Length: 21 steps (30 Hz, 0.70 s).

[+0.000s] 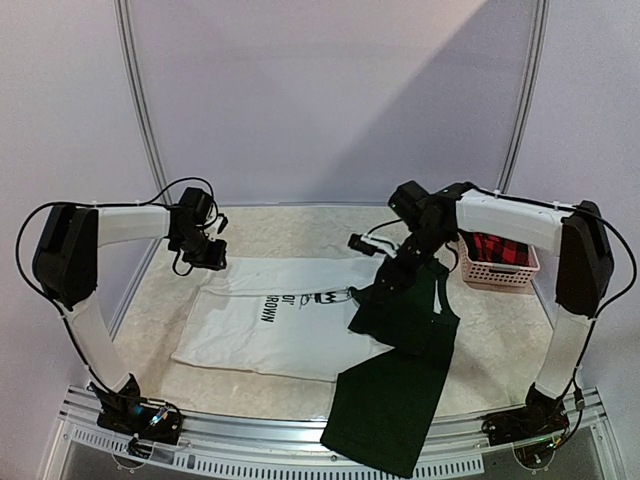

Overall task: Fold and stack the mixed laundry pile
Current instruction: Adjust the 1/3-folded T-shirt at the center of the board.

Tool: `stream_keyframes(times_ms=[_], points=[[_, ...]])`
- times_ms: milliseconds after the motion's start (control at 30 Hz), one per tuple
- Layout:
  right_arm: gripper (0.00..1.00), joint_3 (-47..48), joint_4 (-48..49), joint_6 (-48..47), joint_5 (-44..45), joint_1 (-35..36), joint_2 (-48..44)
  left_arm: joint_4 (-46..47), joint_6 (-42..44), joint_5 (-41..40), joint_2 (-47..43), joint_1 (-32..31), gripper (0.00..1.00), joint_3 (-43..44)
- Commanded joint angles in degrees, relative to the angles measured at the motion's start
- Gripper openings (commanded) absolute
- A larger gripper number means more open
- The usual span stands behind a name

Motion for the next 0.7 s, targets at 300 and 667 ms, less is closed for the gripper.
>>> stream_keyframes(times_ms=[300, 667], points=[[0.42, -1.7, 9.1, 5.3, 13.4, -17.0, 2.6, 25.0, -20.5, 13.1, -1.6, -25.5, 0.43, -2.7], [0.33, 3.3, 13.5, 6.5, 17.8, -21.5, 14.7, 37.8, -31.4, 7.8, 11.6, -35.7, 0.53, -1.6]])
